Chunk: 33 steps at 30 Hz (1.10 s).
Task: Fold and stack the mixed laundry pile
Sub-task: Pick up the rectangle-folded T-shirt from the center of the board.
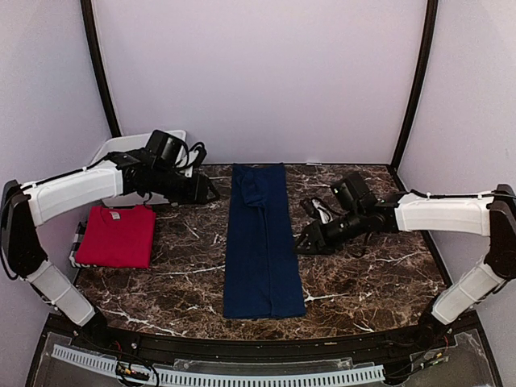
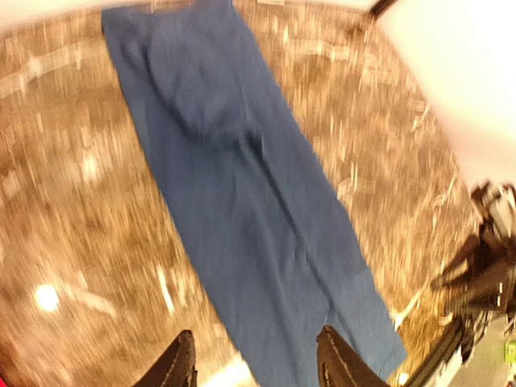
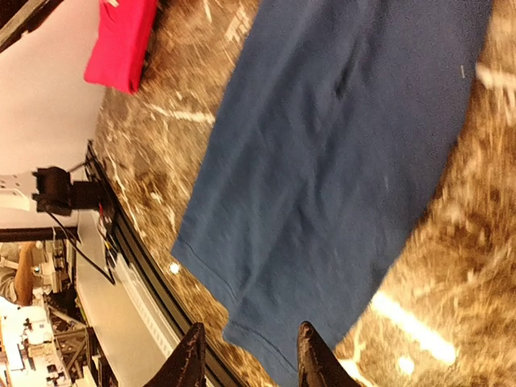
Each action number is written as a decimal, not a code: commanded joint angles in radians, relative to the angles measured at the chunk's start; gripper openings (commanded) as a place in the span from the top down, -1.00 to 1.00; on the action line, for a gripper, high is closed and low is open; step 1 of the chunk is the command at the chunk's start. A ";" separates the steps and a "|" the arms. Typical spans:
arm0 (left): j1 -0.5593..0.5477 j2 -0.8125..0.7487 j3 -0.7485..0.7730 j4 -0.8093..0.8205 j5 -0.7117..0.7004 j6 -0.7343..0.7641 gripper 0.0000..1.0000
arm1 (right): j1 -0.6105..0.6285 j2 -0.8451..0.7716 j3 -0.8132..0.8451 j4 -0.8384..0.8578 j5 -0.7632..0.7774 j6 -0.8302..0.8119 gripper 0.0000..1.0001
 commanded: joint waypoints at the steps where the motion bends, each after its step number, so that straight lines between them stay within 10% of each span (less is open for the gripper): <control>1: -0.110 -0.139 -0.303 0.022 -0.022 -0.150 0.03 | 0.032 -0.073 -0.163 0.023 -0.010 0.085 0.29; 10: -0.411 -0.376 -0.669 0.091 -0.010 -0.430 0.10 | 0.101 -0.077 -0.344 0.126 -0.013 0.189 0.32; 18: -0.581 -0.258 -0.726 0.223 -0.021 -0.579 0.13 | 0.177 0.004 -0.353 0.185 -0.023 0.218 0.34; 33: -0.624 -0.127 -0.687 0.232 -0.120 -0.657 0.17 | 0.210 0.095 -0.366 0.266 -0.020 0.244 0.36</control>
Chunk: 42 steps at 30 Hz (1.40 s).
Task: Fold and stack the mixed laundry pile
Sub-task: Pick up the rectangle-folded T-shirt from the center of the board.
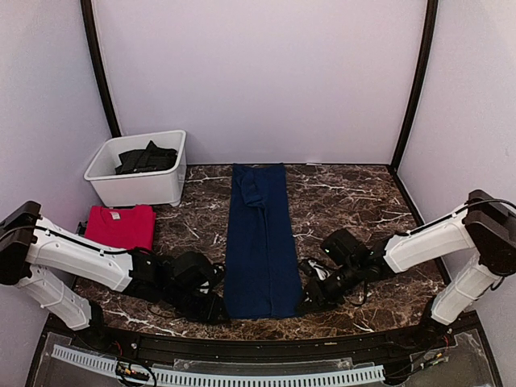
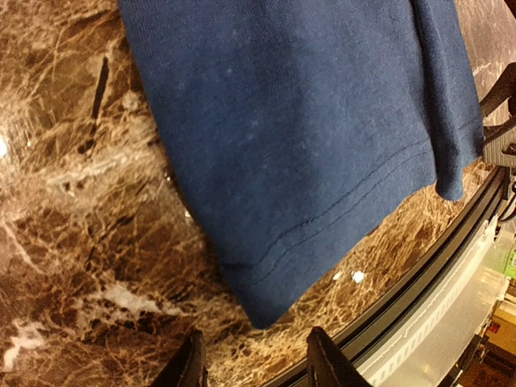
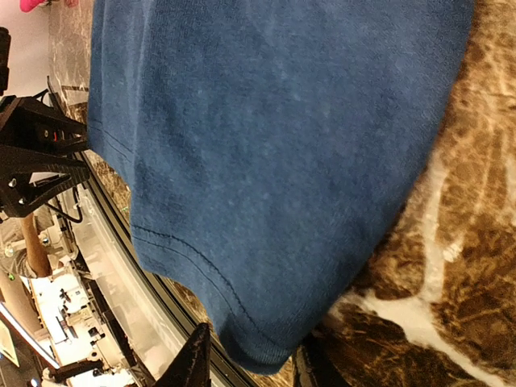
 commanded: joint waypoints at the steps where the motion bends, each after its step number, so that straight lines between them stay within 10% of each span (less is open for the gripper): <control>1: -0.004 0.029 0.022 -0.016 -0.053 -0.023 0.17 | 0.010 0.057 0.008 0.058 0.006 0.004 0.37; 7: 0.000 0.063 0.044 0.001 -0.053 -0.023 0.25 | 0.011 0.080 0.024 0.059 0.000 0.000 0.48; 17: 0.006 0.030 0.019 0.011 -0.031 0.002 0.99 | 0.024 0.065 0.025 0.060 0.006 -0.001 0.93; 42: 0.065 -0.175 0.102 -0.120 -0.065 0.127 1.00 | 0.057 -0.115 0.159 -0.146 0.188 -0.047 1.00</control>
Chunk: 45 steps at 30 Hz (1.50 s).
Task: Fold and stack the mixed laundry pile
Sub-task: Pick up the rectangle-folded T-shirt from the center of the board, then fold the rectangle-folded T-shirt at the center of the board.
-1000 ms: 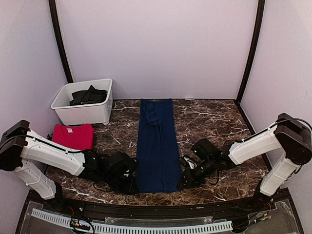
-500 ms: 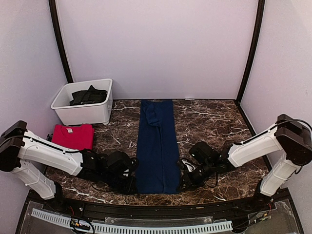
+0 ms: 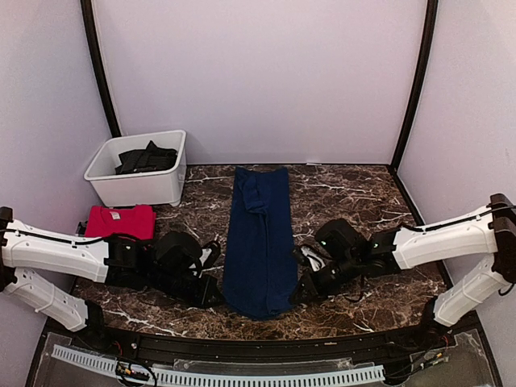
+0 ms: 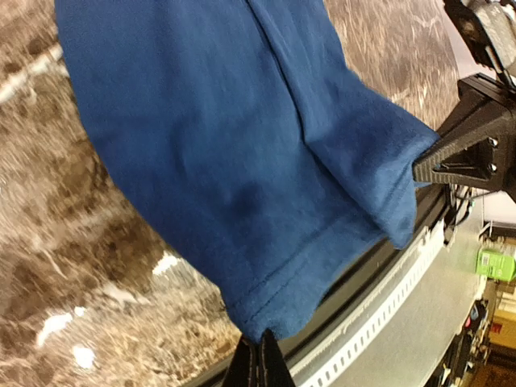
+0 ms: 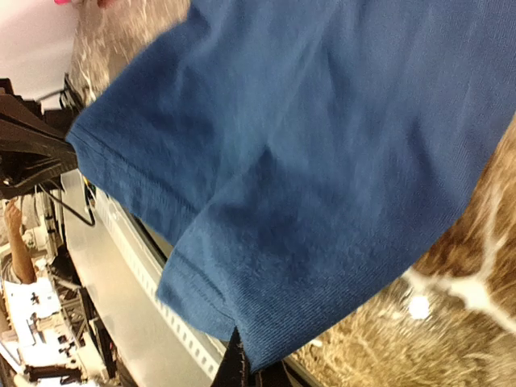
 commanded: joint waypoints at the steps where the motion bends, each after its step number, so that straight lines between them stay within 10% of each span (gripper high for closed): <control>1: 0.060 0.007 0.050 -0.036 -0.018 0.087 1.00 | -0.065 0.001 0.074 -0.055 0.060 -0.082 1.00; 39: 0.605 0.721 0.706 0.097 0.124 0.533 1.00 | -0.531 0.707 0.865 -0.121 -0.109 -0.432 0.99; 45: 0.636 0.756 0.750 0.110 0.173 0.520 0.79 | -0.564 0.708 0.914 -0.121 -0.137 -0.418 0.42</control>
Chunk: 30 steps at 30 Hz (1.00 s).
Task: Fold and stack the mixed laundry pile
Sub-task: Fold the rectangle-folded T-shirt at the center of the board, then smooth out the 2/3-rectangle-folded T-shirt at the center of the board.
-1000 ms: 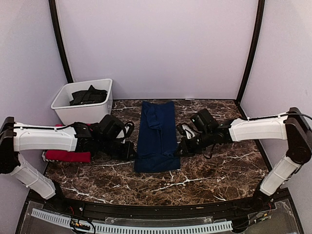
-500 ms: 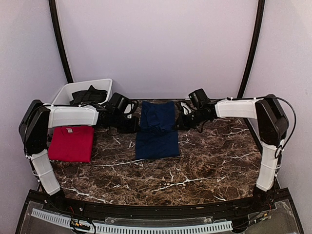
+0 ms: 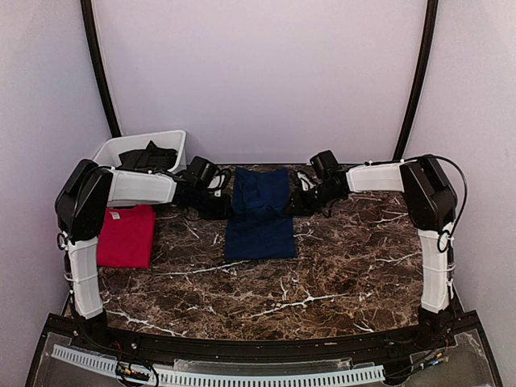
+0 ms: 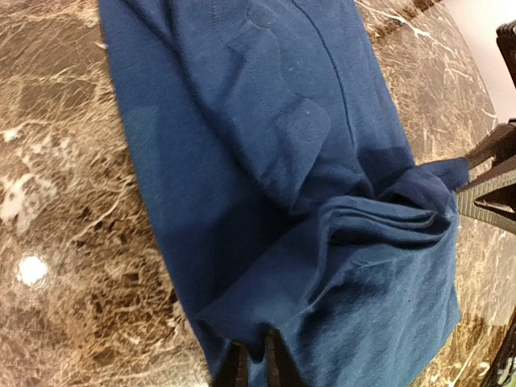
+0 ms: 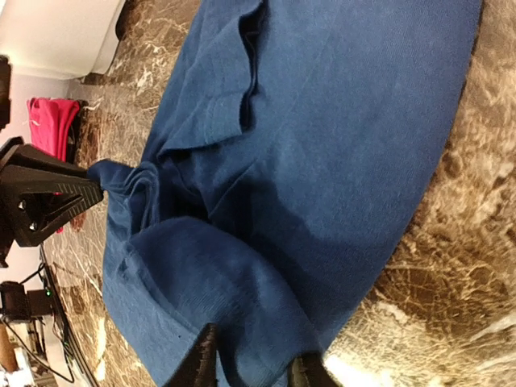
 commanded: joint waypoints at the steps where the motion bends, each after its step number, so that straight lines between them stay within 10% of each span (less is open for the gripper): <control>1: 0.041 0.005 0.066 0.024 0.071 0.002 0.73 | -0.037 -0.009 0.085 0.007 -0.038 0.012 0.38; 9: 0.087 -0.113 0.114 -0.034 0.108 0.021 -0.07 | -0.060 -0.164 0.041 -0.057 -0.070 -0.023 -0.06; 17: 0.011 -0.285 -0.240 0.102 0.255 -0.046 -0.11 | 0.067 -0.334 -0.261 0.090 -0.175 0.092 -0.06; 30: -0.101 -0.164 -0.434 0.437 0.422 -0.246 -0.23 | 0.178 -0.081 -0.330 0.398 -0.303 0.299 -0.03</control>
